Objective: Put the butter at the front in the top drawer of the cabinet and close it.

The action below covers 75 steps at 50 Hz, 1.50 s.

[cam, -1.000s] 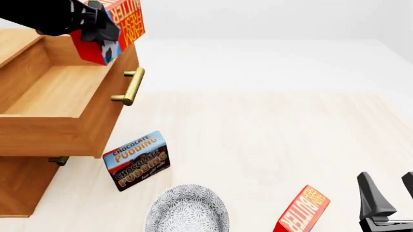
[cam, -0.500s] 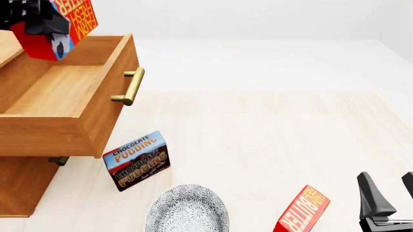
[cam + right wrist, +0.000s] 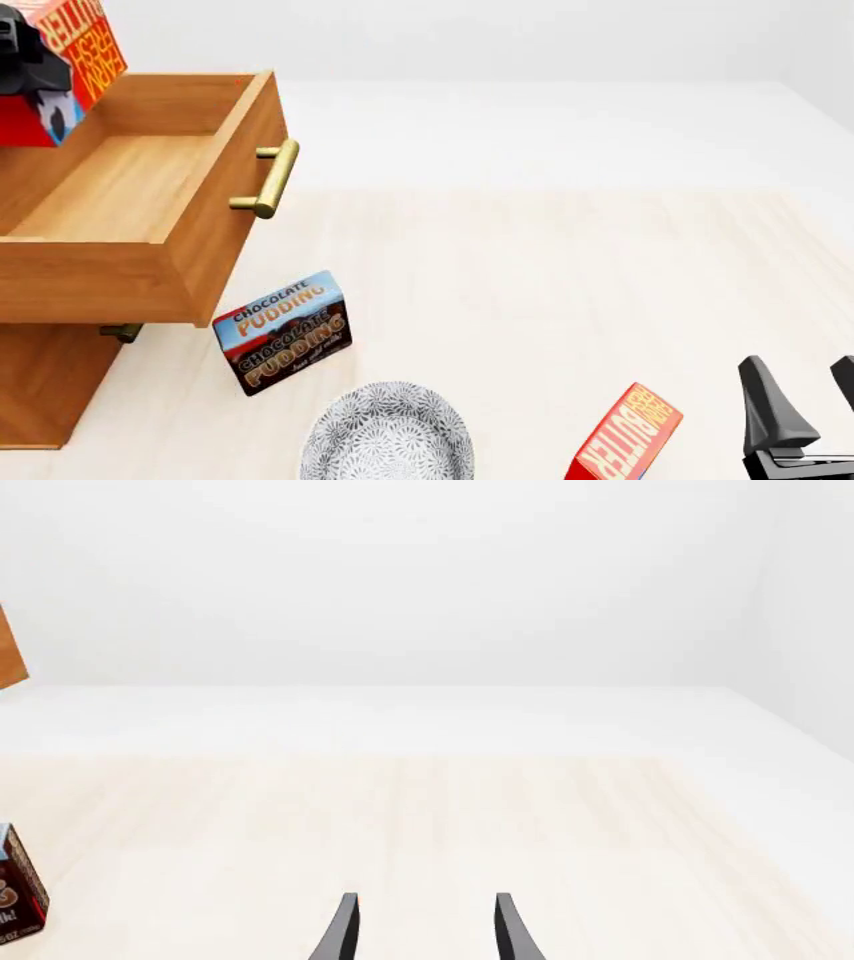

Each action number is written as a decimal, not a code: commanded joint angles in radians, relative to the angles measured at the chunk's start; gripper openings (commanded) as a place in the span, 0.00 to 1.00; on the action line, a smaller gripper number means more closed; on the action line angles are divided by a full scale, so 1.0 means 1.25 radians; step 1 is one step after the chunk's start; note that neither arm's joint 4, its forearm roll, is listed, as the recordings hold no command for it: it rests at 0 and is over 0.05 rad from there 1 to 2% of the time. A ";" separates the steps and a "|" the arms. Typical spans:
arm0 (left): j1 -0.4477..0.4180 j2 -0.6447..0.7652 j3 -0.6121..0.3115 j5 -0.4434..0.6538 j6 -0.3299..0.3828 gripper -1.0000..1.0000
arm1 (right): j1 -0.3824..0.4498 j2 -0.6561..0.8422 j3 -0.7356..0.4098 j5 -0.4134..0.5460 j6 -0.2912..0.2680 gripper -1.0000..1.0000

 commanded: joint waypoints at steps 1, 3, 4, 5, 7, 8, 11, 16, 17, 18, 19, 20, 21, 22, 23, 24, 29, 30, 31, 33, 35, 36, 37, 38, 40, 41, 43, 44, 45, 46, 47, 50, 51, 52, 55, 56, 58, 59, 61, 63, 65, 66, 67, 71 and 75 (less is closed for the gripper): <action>0.047 -0.019 0.046 -0.039 0.025 0.00 | 0.000 0.000 0.000 0.000 0.000 1.00; 0.050 -0.023 0.052 -0.047 0.022 0.00 | 0.000 0.000 0.000 0.000 0.000 1.00; 0.047 -0.023 0.056 -0.052 0.020 0.00 | 0.000 0.000 0.000 0.000 0.000 1.00; 0.050 -0.018 0.072 -0.066 0.022 0.00 | 0.000 0.000 0.000 0.000 0.000 1.00; 0.048 -0.018 0.075 -0.070 0.017 0.00 | 0.000 0.000 0.000 0.000 0.000 1.00; 0.049 -0.014 0.087 -0.084 0.017 0.00 | 0.000 0.000 0.000 0.000 0.000 1.00; 0.051 -0.015 0.102 -0.103 0.011 0.00 | 0.000 0.000 0.000 0.000 0.000 1.00; 0.044 -0.010 0.129 -0.124 0.008 0.00 | 0.000 0.000 0.000 0.000 0.000 1.00; 0.044 -0.008 0.131 -0.127 0.008 0.00 | 0.000 0.000 0.000 0.000 0.000 1.00; 0.044 -0.008 0.131 -0.127 0.008 0.00 | 0.000 0.000 0.000 0.000 0.000 1.00; 0.043 -0.006 0.135 -0.130 0.005 0.00 | 0.000 0.000 0.000 0.000 0.000 1.00; 0.041 -0.003 0.137 -0.134 0.006 0.00 | 0.000 0.000 0.000 0.000 0.000 1.00; 0.039 -0.001 0.139 -0.137 0.005 0.00 | 0.000 0.000 0.000 0.000 0.000 1.00; 0.039 -0.001 0.139 -0.137 0.005 0.00 | 0.000 0.000 0.000 0.000 0.000 1.00; 0.040 0.001 0.142 -0.140 0.008 0.00 | 0.000 0.000 0.000 0.000 0.000 1.00; 0.038 0.000 0.144 -0.140 0.006 0.00 | 0.000 0.000 0.000 0.000 0.000 1.00; 0.034 0.005 0.152 -0.153 0.002 0.00 | 0.000 0.000 0.000 0.000 0.000 1.00; 0.033 0.006 0.154 -0.156 0.001 0.00 | 0.000 0.000 0.000 0.000 0.000 1.00; 0.033 0.006 0.154 -0.156 0.001 0.00 | 0.000 0.000 0.000 0.000 0.000 1.00; 0.027 0.015 0.165 -0.168 -0.002 0.00 | 0.000 0.000 0.000 0.000 0.000 1.00; 0.029 0.018 0.175 -0.174 -0.001 0.00 | 0.000 0.000 0.000 0.000 0.000 1.00; 0.027 0.020 0.177 -0.179 -0.005 0.00 | 0.000 0.000 0.000 0.000 0.000 1.00; 0.026 0.022 0.180 -0.182 -0.005 0.00 | 0.000 0.000 0.000 0.000 0.000 1.00; 0.027 0.024 0.181 -0.184 -0.005 0.00 | 0.000 0.000 0.000 0.000 0.000 1.00; 0.027 0.025 0.184 -0.186 -0.004 0.00 | 0.000 0.000 0.000 0.000 0.000 1.00; 0.023 0.027 0.185 -0.190 -0.007 0.00 | 0.000 0.000 0.000 0.000 0.000 1.00; 0.020 0.034 0.193 -0.197 -0.005 0.00 | 0.000 0.000 0.000 0.000 0.000 1.00; 0.022 0.036 0.197 -0.200 -0.003 0.00 | 0.000 0.000 0.000 0.000 0.000 1.00; 0.025 0.038 0.200 -0.202 -0.002 0.00 | 0.000 0.000 0.000 0.000 0.000 1.00; 0.026 0.039 0.203 -0.205 -0.001 0.00 | 0.000 0.000 0.000 0.000 0.000 1.00; 0.023 0.040 0.206 -0.210 -0.005 0.00 | 0.000 0.000 0.000 0.000 0.000 1.00; 0.020 0.045 0.216 -0.219 -0.007 0.00 | 0.000 0.000 0.000 0.000 0.000 1.00; 0.021 0.046 0.218 -0.221 -0.006 0.00 | 0.000 0.000 0.000 0.000 0.000 1.00; 0.018 0.048 0.220 -0.225 -0.008 0.00 | 0.000 0.000 0.000 0.000 0.000 1.00; 0.016 0.054 0.224 -0.233 -0.009 0.00 | 0.000 0.000 0.000 0.000 0.000 1.00; 0.016 0.054 0.224 -0.233 -0.009 0.00 | 0.000 0.000 0.000 0.000 0.000 1.00; 0.014 0.058 0.228 -0.239 -0.011 0.00 | 0.000 0.000 0.000 0.000 0.000 1.00; 0.014 0.058 0.228 -0.239 -0.011 0.00 | 0.000 0.000 0.000 0.000 0.000 1.00; 0.012 0.061 0.231 -0.243 -0.013 0.00 | 0.000 0.000 0.000 0.000 0.000 1.00; 0.010 0.064 0.236 -0.250 -0.015 0.00 | 0.000 0.000 0.000 0.000 0.000 1.00; 0.010 0.067 0.239 -0.255 -0.013 0.00 | 0.000 0.000 0.000 0.000 0.000 1.00; 0.010 0.068 0.240 -0.258 -0.015 0.00 | 0.000 0.000 0.000 0.000 0.000 1.00; 0.011 0.070 0.244 -0.260 -0.013 0.00 | 0.000 0.000 0.000 0.000 0.000 1.00; 0.009 0.075 0.252 -0.271 -0.016 0.00 | 0.000 0.000 0.000 0.000 0.000 1.00; 0.014 0.081 0.255 -0.278 -0.013 0.00 | 0.000 0.000 0.000 0.000 0.000 1.00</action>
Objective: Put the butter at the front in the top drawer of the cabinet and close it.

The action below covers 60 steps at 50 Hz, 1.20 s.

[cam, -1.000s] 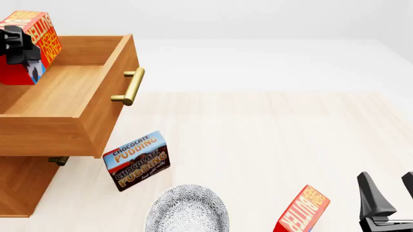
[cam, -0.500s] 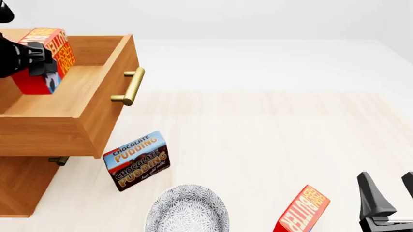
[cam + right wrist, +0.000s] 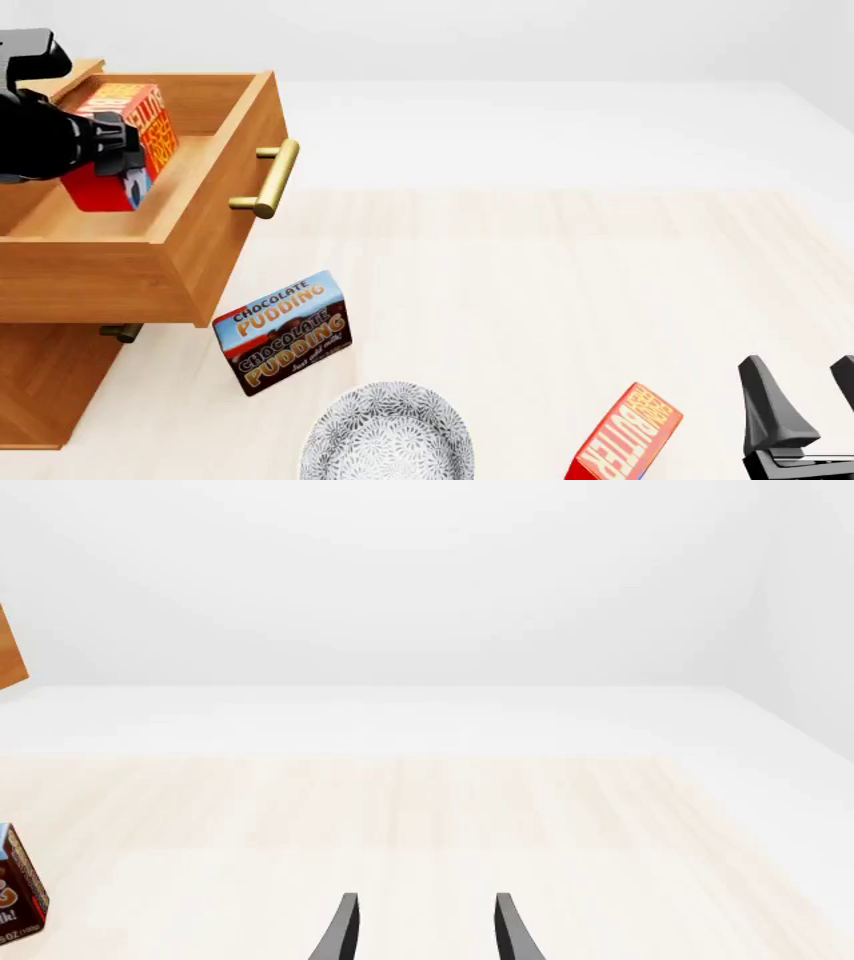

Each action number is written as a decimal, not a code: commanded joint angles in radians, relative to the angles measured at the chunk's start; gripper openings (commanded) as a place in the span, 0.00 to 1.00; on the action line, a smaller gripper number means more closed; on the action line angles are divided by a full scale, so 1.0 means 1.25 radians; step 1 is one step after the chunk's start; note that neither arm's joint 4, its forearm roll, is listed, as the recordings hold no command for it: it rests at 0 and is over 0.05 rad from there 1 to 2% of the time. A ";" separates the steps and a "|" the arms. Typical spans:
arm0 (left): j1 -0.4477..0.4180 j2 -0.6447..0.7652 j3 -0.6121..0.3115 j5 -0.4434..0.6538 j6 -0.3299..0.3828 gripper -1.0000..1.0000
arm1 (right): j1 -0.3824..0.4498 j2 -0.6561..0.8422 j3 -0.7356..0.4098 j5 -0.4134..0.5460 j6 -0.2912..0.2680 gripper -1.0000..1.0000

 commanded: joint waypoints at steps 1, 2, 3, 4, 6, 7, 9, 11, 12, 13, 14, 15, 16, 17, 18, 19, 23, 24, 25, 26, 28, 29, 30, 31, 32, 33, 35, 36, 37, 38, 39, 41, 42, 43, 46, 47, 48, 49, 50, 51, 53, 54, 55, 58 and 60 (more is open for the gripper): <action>0.000 0.008 0.007 -0.029 0.013 0.00 | 0.000 0.000 0.000 0.000 0.000 1.00; 0.000 0.009 0.008 -0.030 0.013 0.00 | 0.000 0.000 0.000 0.000 0.000 1.00; 0.000 0.013 0.010 -0.034 0.014 0.00 | 0.000 0.000 0.000 0.000 0.000 1.00; 0.001 0.013 0.011 -0.035 0.014 0.00 | 0.000 0.000 0.000 0.000 0.000 1.00; 0.003 0.016 0.016 -0.040 0.012 0.00 | 0.000 0.000 0.000 0.000 0.000 1.00; 0.003 0.016 0.017 -0.041 0.012 0.00 | 0.000 0.000 0.000 0.000 0.000 1.00; 0.000 0.019 0.018 -0.044 0.010 0.00 | 0.000 0.000 0.000 0.000 0.000 1.00; 0.002 0.021 0.021 -0.048 0.011 0.00 | 0.000 0.000 0.000 0.000 0.000 1.00; 0.001 0.021 0.025 -0.051 0.010 0.00 | 0.000 0.000 0.000 0.000 0.000 1.00; 0.001 0.021 0.025 -0.051 0.010 0.00 | 0.000 0.000 0.000 0.000 0.000 1.00; 0.002 0.026 0.028 -0.055 0.011 0.00 | 0.000 0.000 0.000 0.000 0.000 1.00; 0.002 0.026 0.028 -0.055 0.011 0.00 | 0.000 0.000 0.000 0.000 0.000 1.00; 0.000 0.026 0.031 -0.059 0.008 0.00 | 0.000 0.000 0.000 0.000 0.000 1.00; 0.000 0.028 0.032 -0.060 0.009 0.00 | 0.000 0.000 0.000 0.000 0.000 1.00; -0.002 0.029 0.033 -0.062 0.007 0.00 | 0.000 0.000 0.000 0.000 0.000 1.00; -0.003 0.032 0.033 -0.064 0.008 0.00 | 0.000 0.000 0.000 0.000 0.000 1.00; -0.005 0.035 0.036 -0.068 0.003 0.00 | 0.000 0.000 0.000 0.000 0.000 1.00; -0.005 0.034 0.039 -0.069 0.004 0.00 | 0.000 0.000 0.000 0.000 0.000 1.00; -0.007 0.033 0.042 -0.072 0.001 0.00 | 0.000 0.000 0.000 0.000 0.000 1.00; -0.008 0.037 0.044 -0.075 0.001 0.00 | 0.000 0.000 0.000 0.000 0.000 1.00; -0.007 0.036 0.052 -0.079 0.001 0.00 | 0.000 0.000 0.000 0.000 0.000 1.00; -0.008 0.038 0.054 -0.082 0.000 0.00 | 0.000 0.000 0.000 0.000 0.000 1.00; -0.008 0.039 0.057 -0.085 0.000 0.00 | 0.000 0.000 0.000 0.000 0.000 1.00; -0.008 0.037 0.059 -0.085 0.000 0.00 | 0.000 0.000 0.000 0.000 0.001 1.00; -0.008 0.039 0.060 -0.087 -0.001 0.00 | 0.001 0.000 0.000 0.000 0.000 1.00; -0.009 0.040 0.059 -0.087 -0.002 0.00 | 0.000 0.001 0.000 0.000 0.000 1.00; -0.008 0.040 0.059 -0.088 -0.001 0.00 | 0.000 0.004 0.000 -0.005 0.000 1.00; -0.008 0.038 0.060 -0.086 -0.001 0.00 | 0.000 0.007 0.000 -0.007 0.000 1.00; -0.006 0.035 0.063 -0.084 -0.002 0.00 | 0.000 0.007 0.000 -0.007 0.000 1.00; -0.006 0.033 0.063 -0.083 -0.001 0.00 | 0.000 0.006 0.000 -0.007 0.000 1.00; -0.008 0.031 0.065 -0.083 -0.003 0.00 | 0.000 0.006 0.000 -0.006 0.000 1.00; -0.007 0.031 0.067 -0.083 -0.001 0.00 | 0.000 0.006 0.000 -0.006 0.000 1.00; -0.004 0.030 0.072 -0.084 0.000 0.00 | 0.000 0.004 0.000 -0.005 0.000 1.00; -0.004 0.029 0.074 -0.085 0.000 0.00 | 0.000 0.004 0.000 -0.004 0.000 1.00; -0.004 0.023 0.086 -0.089 -0.001 0.00 | 0.000 0.001 0.000 -0.002 0.000 1.00; -0.004 0.023 0.086 -0.089 -0.001 0.00 | 0.000 0.001 0.000 -0.002 0.000 1.00; -0.005 0.024 0.092 -0.092 -0.002 0.00 | 0.000 0.000 0.000 0.000 0.000 1.00; -0.005 0.022 0.093 -0.091 -0.002 0.00 | 0.000 -0.001 0.000 0.000 0.000 1.00; -0.001 0.018 0.096 -0.089 0.001 0.00 | 0.000 -0.001 0.000 0.001 0.000 1.00; -0.003 0.015 0.098 -0.087 -0.001 0.00 | 0.000 -0.002 0.000 0.001 0.000 1.00; 0.002 0.011 0.096 -0.083 0.004 0.00 | 0.000 -0.002 0.000 0.002 0.000 1.00; 0.000 0.010 0.096 -0.081 0.003 0.00 | 0.000 -0.002 0.000 0.002 0.000 1.00; -0.001 0.007 0.095 -0.078 0.002 1.00 | 0.000 -0.002 0.000 0.002 0.000 1.00; -0.001 0.000 0.090 -0.069 0.005 1.00 | 0.000 -0.003 0.000 0.002 0.000 1.00; 0.004 -0.003 0.086 -0.064 0.011 1.00 | 0.000 -0.003 0.000 0.002 0.000 1.00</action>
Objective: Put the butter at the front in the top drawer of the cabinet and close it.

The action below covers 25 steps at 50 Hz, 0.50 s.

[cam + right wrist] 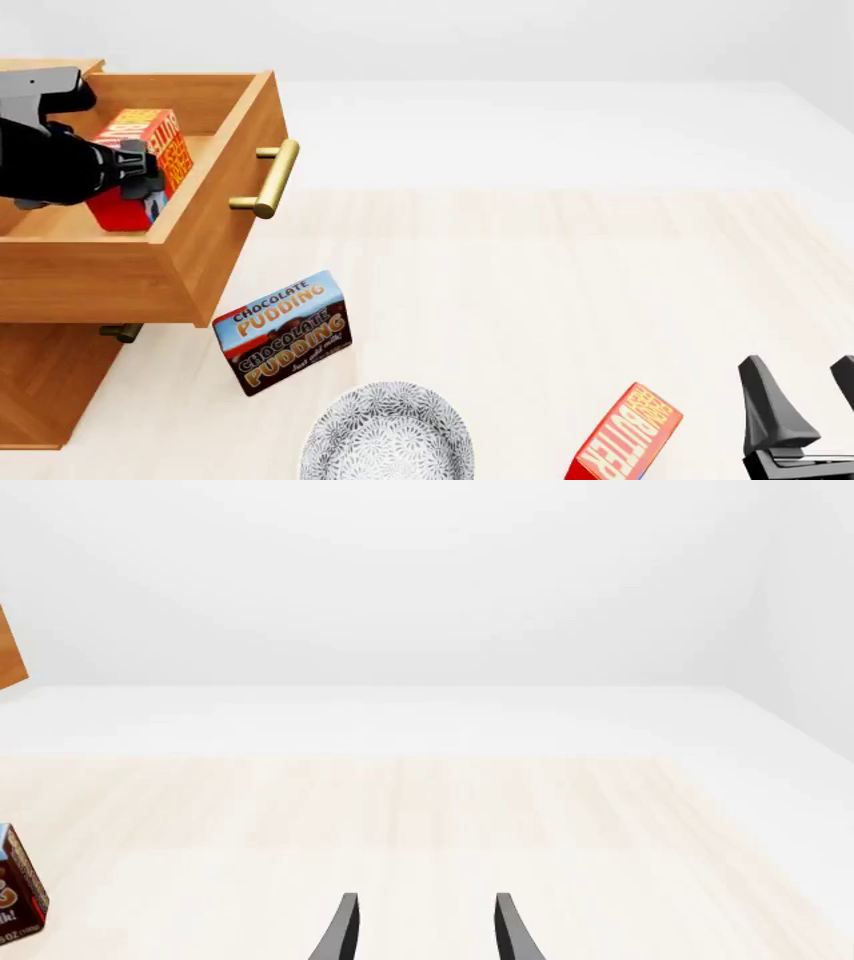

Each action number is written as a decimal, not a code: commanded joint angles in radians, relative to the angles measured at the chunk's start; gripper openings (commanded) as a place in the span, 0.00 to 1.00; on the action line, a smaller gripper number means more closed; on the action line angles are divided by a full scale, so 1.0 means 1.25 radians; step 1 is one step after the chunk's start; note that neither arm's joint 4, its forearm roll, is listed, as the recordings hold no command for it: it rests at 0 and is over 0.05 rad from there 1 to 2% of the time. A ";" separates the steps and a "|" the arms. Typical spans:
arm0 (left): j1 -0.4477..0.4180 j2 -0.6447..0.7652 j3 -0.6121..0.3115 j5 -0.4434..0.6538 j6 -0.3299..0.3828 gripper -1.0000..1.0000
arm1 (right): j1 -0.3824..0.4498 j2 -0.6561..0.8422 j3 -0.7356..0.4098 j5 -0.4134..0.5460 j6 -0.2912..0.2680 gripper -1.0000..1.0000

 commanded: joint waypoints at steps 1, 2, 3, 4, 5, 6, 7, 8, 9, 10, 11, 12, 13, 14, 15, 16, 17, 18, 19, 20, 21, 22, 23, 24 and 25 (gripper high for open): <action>0.002 -0.020 0.004 0.019 0.016 1.00 | 0.000 -0.002 0.000 0.002 0.000 1.00; 0.000 -0.021 0.002 0.021 0.014 1.00 | 0.000 -0.002 0.000 0.002 0.000 1.00; 0.006 -0.020 0.000 0.022 0.019 1.00 | 0.000 -0.002 0.000 0.002 0.000 1.00; 0.004 -0.022 -0.001 0.024 0.019 1.00 | 0.000 -0.002 0.000 0.002 0.000 1.00; 0.004 -0.024 -0.004 0.026 0.017 1.00 | 0.000 -0.002 0.000 0.002 0.000 1.00; 0.004 -0.024 -0.004 0.027 0.019 1.00 | 0.000 -0.002 0.000 0.002 0.000 1.00; 0.005 -0.025 -0.005 0.029 0.020 1.00 | 0.000 -0.002 0.000 0.002 0.000 1.00; 0.005 -0.026 -0.005 0.030 0.021 1.00 | 0.000 -0.002 0.000 0.002 0.000 1.00; 0.005 -0.027 -0.006 0.032 0.021 1.00 | 0.000 -0.002 0.000 0.002 0.000 1.00; 0.007 -0.029 -0.010 0.034 0.024 1.00 | 0.000 -0.002 0.000 0.002 0.000 1.00; 0.005 -0.028 -0.012 0.036 0.022 1.00 | 0.000 -0.002 0.000 0.002 0.000 1.00; 0.005 -0.030 -0.013 0.038 0.024 1.00 | 0.000 -0.002 0.000 0.002 0.000 1.00; 0.004 -0.032 -0.016 0.041 0.024 1.00 | 0.000 -0.002 0.000 0.002 0.000 1.00; 0.004 -0.032 -0.016 0.041 0.024 1.00 | 0.000 -0.002 0.000 0.002 0.000 1.00; 0.004 -0.032 -0.016 0.041 0.024 1.00 | 0.000 -0.002 0.000 0.002 0.000 1.00; 0.001 -0.036 -0.023 0.049 0.026 1.00 | 0.000 -0.002 0.000 0.002 0.000 1.00; 0.000 -0.036 -0.027 0.052 0.026 1.00 | 0.000 -0.002 0.000 0.002 0.000 1.00; -0.001 -0.036 -0.031 0.055 0.029 1.00 | 0.000 -0.002 0.000 0.002 0.000 1.00; 0.000 -0.035 -0.035 0.057 0.030 1.00 | 0.000 -0.002 0.000 0.002 0.000 1.00; -0.001 -0.035 -0.038 0.058 0.030 1.00 | 0.000 -0.002 0.000 0.002 0.000 1.00; -0.001 -0.038 -0.040 0.063 0.032 1.00 | 0.000 -0.002 0.000 0.002 0.000 1.00; 0.000 -0.039 -0.043 0.065 0.033 1.00 | 0.000 -0.002 0.000 0.002 0.000 1.00; -0.002 -0.041 -0.045 0.068 0.032 1.00 | 0.000 -0.002 0.000 0.002 0.000 1.00; -0.004 -0.042 -0.047 0.069 0.035 1.00 | 0.000 -0.002 0.000 0.002 0.000 1.00; -0.004 -0.042 -0.047 0.069 0.035 1.00 | 0.000 -0.002 0.000 0.002 0.000 1.00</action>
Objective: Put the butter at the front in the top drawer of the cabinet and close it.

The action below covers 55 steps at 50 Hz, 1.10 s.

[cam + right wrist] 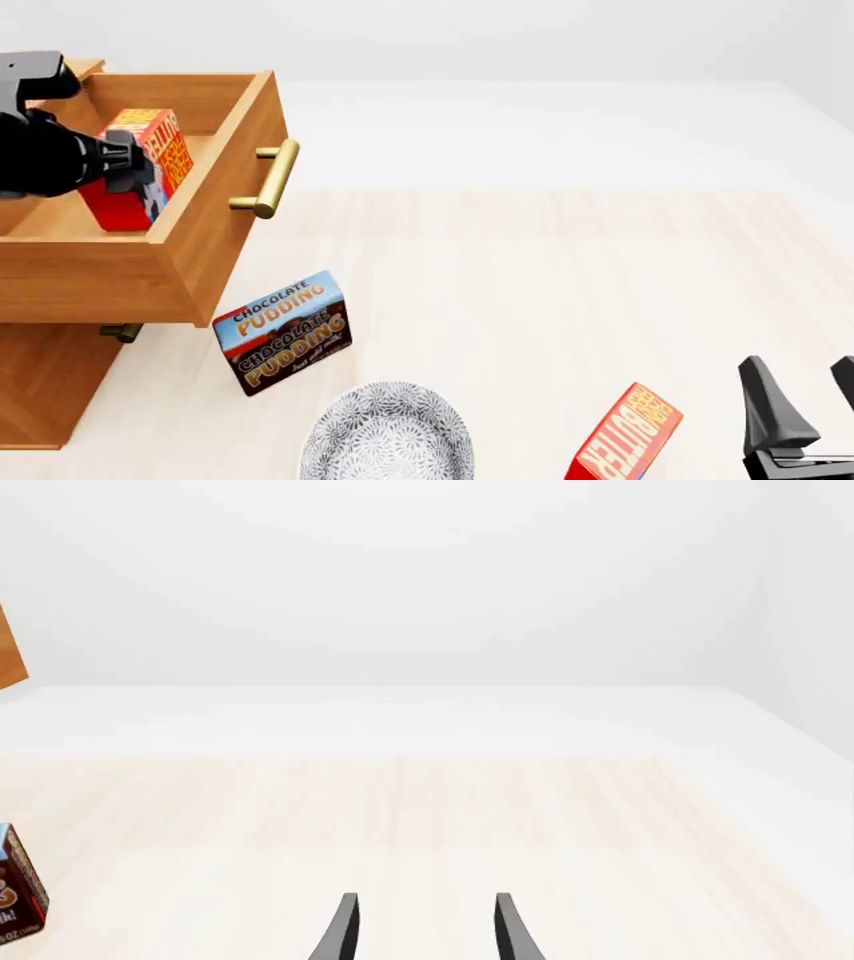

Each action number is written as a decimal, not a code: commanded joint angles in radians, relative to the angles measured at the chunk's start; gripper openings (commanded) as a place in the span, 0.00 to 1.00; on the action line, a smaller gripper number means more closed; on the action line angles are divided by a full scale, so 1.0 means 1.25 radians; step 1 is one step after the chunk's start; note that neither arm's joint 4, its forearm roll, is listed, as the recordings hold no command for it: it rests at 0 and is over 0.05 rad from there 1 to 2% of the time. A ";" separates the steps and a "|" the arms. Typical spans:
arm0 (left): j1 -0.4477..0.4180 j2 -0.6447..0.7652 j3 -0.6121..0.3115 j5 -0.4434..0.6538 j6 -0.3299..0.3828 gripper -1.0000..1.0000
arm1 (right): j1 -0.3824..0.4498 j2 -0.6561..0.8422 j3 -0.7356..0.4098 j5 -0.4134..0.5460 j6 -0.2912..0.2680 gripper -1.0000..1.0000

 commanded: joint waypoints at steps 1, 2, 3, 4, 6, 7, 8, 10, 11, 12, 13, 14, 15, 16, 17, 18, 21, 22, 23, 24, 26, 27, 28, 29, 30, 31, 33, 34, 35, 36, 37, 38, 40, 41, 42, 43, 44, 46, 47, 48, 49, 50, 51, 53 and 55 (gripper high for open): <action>-0.004 -0.017 -0.022 0.027 0.010 1.00 | 0.000 0.000 0.000 0.000 0.000 1.00; -0.004 -0.017 -0.022 0.027 0.010 1.00 | 0.000 0.000 0.000 0.000 0.000 1.00; -0.005 -0.018 -0.021 0.029 0.011 1.00 | 0.000 0.001 0.000 0.000 0.000 1.00; -0.005 -0.021 -0.022 0.029 0.010 1.00 | 0.000 0.001 0.000 0.000 0.000 1.00; -0.009 -0.024 -0.021 0.030 0.009 1.00 | 0.000 0.001 0.000 -0.001 0.000 1.00; -0.010 -0.025 -0.020 0.031 0.011 1.00 | 0.000 0.001 0.000 -0.001 0.000 1.00; -0.009 -0.027 -0.020 0.032 0.013 1.00 | 0.000 0.001 0.000 -0.001 0.000 1.00; -0.013 -0.033 -0.023 0.037 0.010 1.00 | 0.000 0.001 0.000 -0.001 0.000 1.00; -0.012 -0.037 -0.024 0.040 0.014 1.00 | 0.000 0.001 0.000 -0.001 0.000 1.00; -0.014 -0.040 -0.024 0.043 0.013 1.00 | 0.000 0.001 0.000 -0.001 0.000 1.00; -0.016 -0.048 -0.024 0.049 0.015 1.00 | 0.000 0.001 0.000 -0.001 0.000 1.00; -0.016 -0.048 -0.024 0.049 0.015 1.00 | 0.000 0.001 0.000 -0.001 0.000 1.00; -0.015 -0.056 -0.024 0.053 0.020 1.00 | 0.000 0.001 0.000 0.000 0.000 1.00; -0.015 -0.056 -0.024 0.053 0.020 1.00 | 0.000 0.001 0.000 0.000 0.000 1.00; -0.013 -0.069 -0.023 0.062 0.025 1.00 | 0.000 0.001 0.000 -0.001 0.000 1.00; -0.014 -0.072 -0.023 0.064 0.025 1.00 | 0.000 0.001 0.000 -0.001 0.000 1.00; -0.016 -0.086 -0.023 0.076 0.028 1.00 | 0.000 0.001 0.000 0.000 0.000 1.00; -0.016 -0.086 -0.023 0.076 0.028 1.00 | 0.000 0.001 0.000 0.000 0.000 1.00; -0.019 -0.091 -0.025 0.081 0.029 1.00 | 0.000 0.001 0.000 -0.001 0.000 1.00; -0.017 -0.095 -0.025 0.084 0.032 1.00 | 0.000 0.001 0.000 -0.001 0.000 1.00; -0.018 -0.106 -0.023 0.092 0.036 1.00 | 0.000 0.001 0.000 -0.001 0.000 1.00; -0.023 -0.109 -0.023 0.093 0.039 1.00 | 0.000 0.001 0.000 -0.001 0.000 1.00; -0.026 -0.115 -0.025 0.096 0.040 1.00 | 0.000 0.001 0.000 -0.001 0.000 1.00; -0.030 -0.121 -0.027 0.099 0.036 1.00 | 0.000 0.001 0.000 0.000 0.000 1.00; -0.035 -0.128 -0.026 0.105 0.041 1.00 | 0.000 0.001 0.000 -0.001 0.000 1.00; -0.033 -0.133 -0.025 0.110 0.044 1.00 | 0.000 0.001 0.000 -0.001 0.000 1.00; -0.038 -0.144 -0.033 0.121 0.047 1.00 | 0.000 0.001 0.000 -0.001 0.000 1.00; -0.037 -0.152 -0.036 0.130 0.052 1.00 | 0.000 0.001 0.000 -0.001 0.000 1.00; -0.037 -0.156 -0.037 0.134 0.051 1.00 | 0.000 0.001 0.000 -0.001 0.000 1.00; -0.037 -0.162 -0.037 0.137 0.051 1.00 | 0.000 0.001 0.000 -0.001 0.000 1.00; -0.039 -0.165 -0.037 0.139 0.050 1.00 | 0.000 0.001 0.000 -0.001 0.000 1.00; -0.063 -0.170 -0.042 0.138 0.032 1.00 | 0.000 0.001 0.000 -0.001 0.000 1.00; -0.052 -0.175 -0.035 0.143 0.055 1.00 | 0.000 0.001 0.000 -0.001 0.000 1.00; -0.057 -0.178 -0.037 0.146 0.048 1.00 | 0.000 0.001 0.000 -0.001 0.000 1.00; -0.065 -0.181 -0.040 0.150 0.048 1.00 | 0.000 0.001 0.000 -0.001 0.000 1.00; -0.067 -0.187 -0.044 0.156 0.052 1.00 | 0.000 0.001 0.000 0.000 0.000 1.00; -0.073 -0.193 -0.052 0.159 0.050 1.00 | 0.000 0.001 0.000 -0.001 0.000 1.00; -0.080 -0.202 -0.060 0.173 0.058 1.00 | 0.000 0.001 0.000 -0.001 0.000 1.00; -0.083 -0.204 -0.064 0.176 0.057 1.00 | 0.000 0.001 0.000 -0.001 0.000 1.00; -0.091 -0.206 -0.071 0.181 0.061 1.00 | 0.000 0.001 0.000 -0.001 0.000 1.00; -0.093 -0.208 -0.074 0.184 0.066 1.00 | 0.000 0.001 0.000 -0.001 0.000 1.00; -0.097 -0.211 -0.079 0.188 0.063 1.00 | 0.000 0.001 0.000 -0.001 0.000 1.00; -0.103 -0.216 -0.087 0.194 0.070 1.00 | 0.000 0.001 0.000 -0.001 0.000 1.00; -0.112 -0.221 -0.098 0.205 0.070 1.00 | 0.000 0.001 0.000 -0.001 0.000 1.00; -0.120 -0.222 -0.106 0.209 0.074 1.00 | 0.000 0.001 0.000 0.000 0.000 1.00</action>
